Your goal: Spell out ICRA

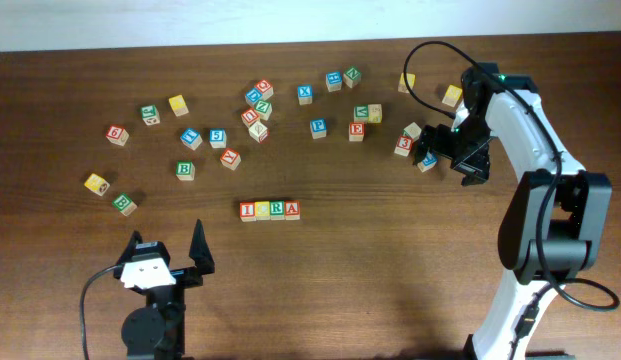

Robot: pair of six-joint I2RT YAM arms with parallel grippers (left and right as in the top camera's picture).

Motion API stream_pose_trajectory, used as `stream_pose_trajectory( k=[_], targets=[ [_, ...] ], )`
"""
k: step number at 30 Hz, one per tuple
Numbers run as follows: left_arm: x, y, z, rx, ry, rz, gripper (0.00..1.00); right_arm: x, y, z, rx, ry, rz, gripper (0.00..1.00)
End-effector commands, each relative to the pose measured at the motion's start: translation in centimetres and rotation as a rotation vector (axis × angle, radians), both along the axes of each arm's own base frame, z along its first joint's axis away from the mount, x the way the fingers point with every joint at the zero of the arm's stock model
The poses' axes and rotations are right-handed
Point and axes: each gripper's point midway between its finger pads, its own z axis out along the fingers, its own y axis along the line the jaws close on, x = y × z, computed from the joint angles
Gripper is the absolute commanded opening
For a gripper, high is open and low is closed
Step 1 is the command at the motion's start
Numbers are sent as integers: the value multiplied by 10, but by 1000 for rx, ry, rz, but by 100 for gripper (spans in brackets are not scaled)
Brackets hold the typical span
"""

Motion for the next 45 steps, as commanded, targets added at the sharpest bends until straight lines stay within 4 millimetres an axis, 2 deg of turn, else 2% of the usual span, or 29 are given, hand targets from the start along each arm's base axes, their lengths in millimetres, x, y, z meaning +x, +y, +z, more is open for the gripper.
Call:
stream_pose_trajectory(
  k=[1,9,45],
  targets=[
    [0,1,-1,3,3,5,99,4,-2,9,-10,-30,7,98],
    [0,1,-2,106,17,-6,99,4,-2,9,-10,-30,7,98],
    [0,-4,-2,105,16,-23,99,4,-2,9,-10,-30,7,98]
  ],
)
